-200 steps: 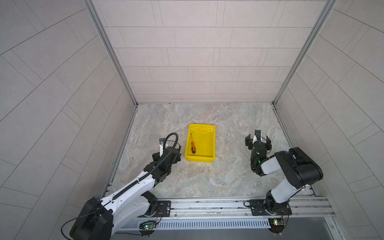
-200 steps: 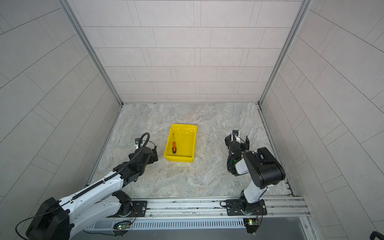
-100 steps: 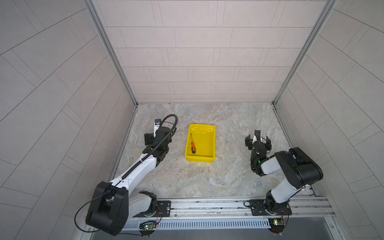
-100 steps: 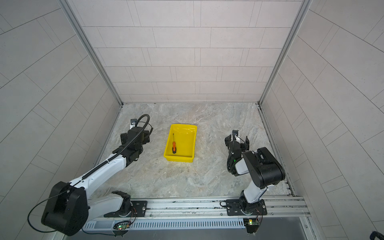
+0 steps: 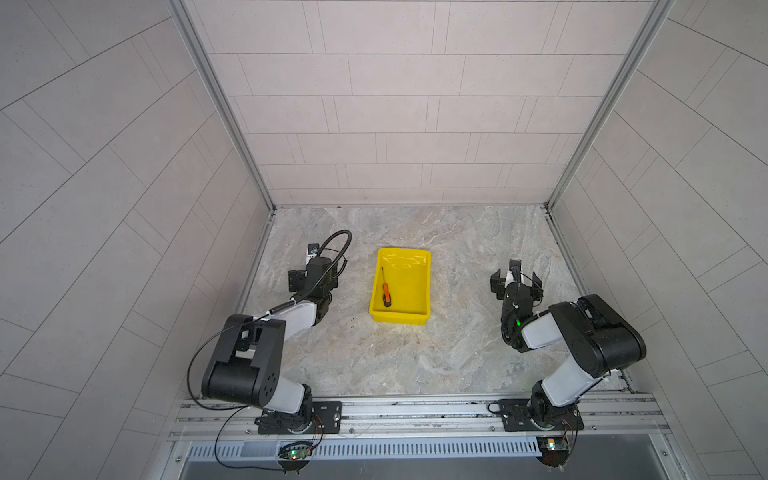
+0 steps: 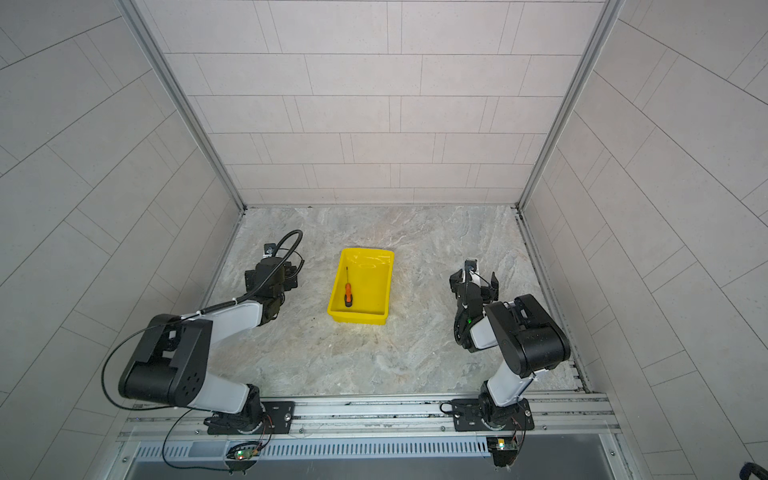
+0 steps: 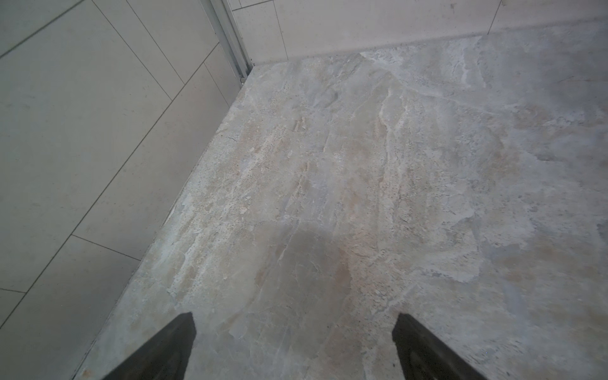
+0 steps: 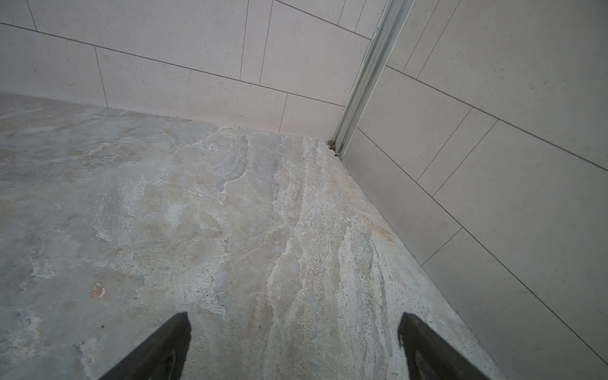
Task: Put the screwdriver in the bin
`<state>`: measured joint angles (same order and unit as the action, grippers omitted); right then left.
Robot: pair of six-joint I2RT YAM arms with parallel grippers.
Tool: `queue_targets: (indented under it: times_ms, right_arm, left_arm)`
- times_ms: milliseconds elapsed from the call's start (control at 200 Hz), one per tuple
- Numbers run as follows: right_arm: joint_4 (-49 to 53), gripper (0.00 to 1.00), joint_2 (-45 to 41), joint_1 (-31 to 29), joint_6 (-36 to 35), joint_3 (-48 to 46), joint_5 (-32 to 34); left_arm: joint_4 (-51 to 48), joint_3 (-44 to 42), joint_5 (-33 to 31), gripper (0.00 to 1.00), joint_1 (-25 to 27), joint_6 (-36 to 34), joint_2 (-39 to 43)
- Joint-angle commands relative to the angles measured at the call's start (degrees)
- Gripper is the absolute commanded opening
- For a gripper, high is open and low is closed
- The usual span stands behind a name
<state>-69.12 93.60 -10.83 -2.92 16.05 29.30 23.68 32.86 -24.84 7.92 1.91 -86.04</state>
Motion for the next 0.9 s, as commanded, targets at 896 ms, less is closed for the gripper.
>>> queue_targets:
  times_ms: [896]
  right_arm:
    - [3.8, 0.99, -1.53, 0.96, 0.98, 1.34, -1.87]
  left_arm:
    - [27.48, -9.92, 17.42, 1.0, -6.51, -1.37, -4.29]
